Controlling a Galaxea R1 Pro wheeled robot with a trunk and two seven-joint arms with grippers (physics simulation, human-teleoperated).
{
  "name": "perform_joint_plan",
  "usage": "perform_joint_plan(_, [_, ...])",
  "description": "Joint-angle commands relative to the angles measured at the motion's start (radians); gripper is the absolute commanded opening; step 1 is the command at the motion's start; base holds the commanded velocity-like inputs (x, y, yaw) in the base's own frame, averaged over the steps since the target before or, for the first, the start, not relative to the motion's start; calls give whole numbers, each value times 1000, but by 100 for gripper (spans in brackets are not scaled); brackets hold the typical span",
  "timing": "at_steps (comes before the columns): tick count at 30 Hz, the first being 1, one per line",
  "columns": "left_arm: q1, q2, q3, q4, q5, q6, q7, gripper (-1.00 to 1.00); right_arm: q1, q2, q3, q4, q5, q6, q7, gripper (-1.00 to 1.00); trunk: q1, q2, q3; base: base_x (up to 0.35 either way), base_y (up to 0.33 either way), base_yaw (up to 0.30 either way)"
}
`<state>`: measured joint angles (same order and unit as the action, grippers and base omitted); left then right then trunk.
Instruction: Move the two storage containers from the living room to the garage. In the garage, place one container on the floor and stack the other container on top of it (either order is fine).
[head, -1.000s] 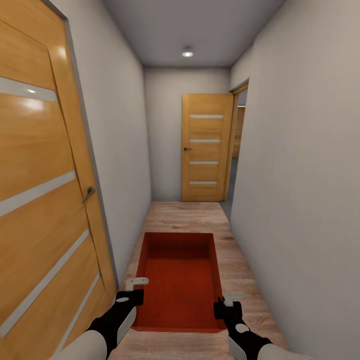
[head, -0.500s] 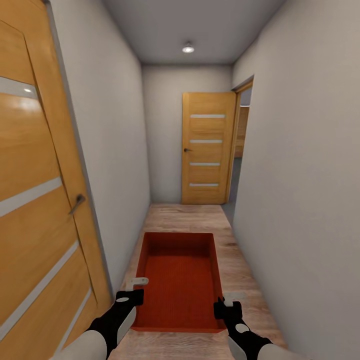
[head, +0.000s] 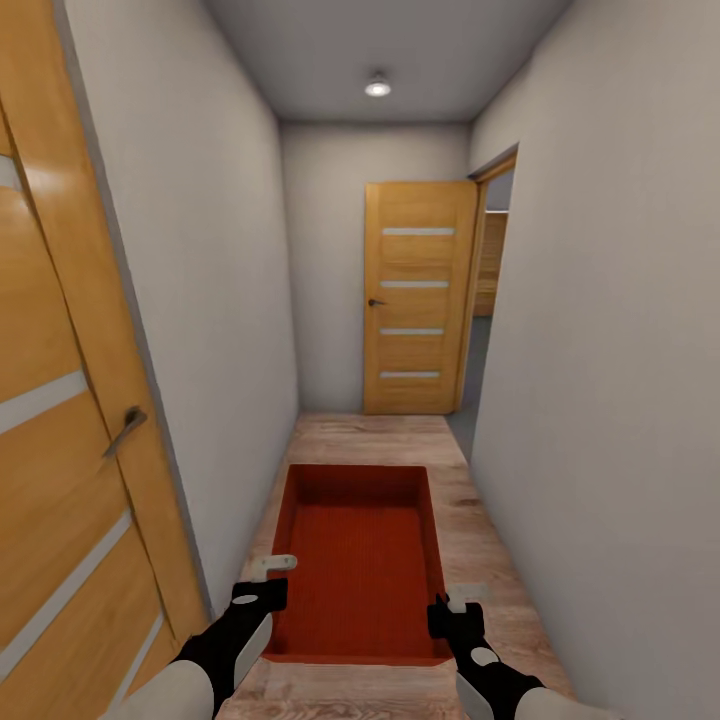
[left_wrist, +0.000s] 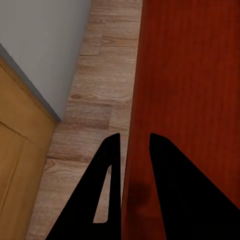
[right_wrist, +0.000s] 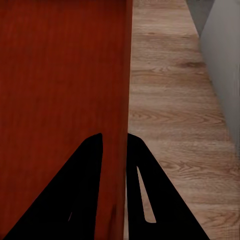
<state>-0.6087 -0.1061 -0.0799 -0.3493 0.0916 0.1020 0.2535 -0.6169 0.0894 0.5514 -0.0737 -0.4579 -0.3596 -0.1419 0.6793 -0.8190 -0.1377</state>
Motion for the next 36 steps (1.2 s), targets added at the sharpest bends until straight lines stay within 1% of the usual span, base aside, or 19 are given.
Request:
perform_joint_plan(1, [0, 2, -8, -2, -4, 8, 23, -100, -1, 0, -22, 2, -22, -9, -10, -100, 1, -1, -1, 322, 0, 0])
perform_joint_plan(15, [0, 2, -8, -2, -4, 8, 23, -100, -1, 0, -22, 2, -22, -9, -10, -100, 1, -1, -1, 322, 0, -1])
perform_joint_plan(23, [0, 2, -8, -2, -4, 8, 23, -100, -1, 0, -22, 2, -22, -9, -10, -100, 1, -1, -1, 322, 0, -119])
perform_joint_plan(36, [0, 2, -8, -2, -4, 8, 23, -100, -1, 0, -22, 2, -22, -9, -10, -100, 1, -1, -1, 322, 0, -11])
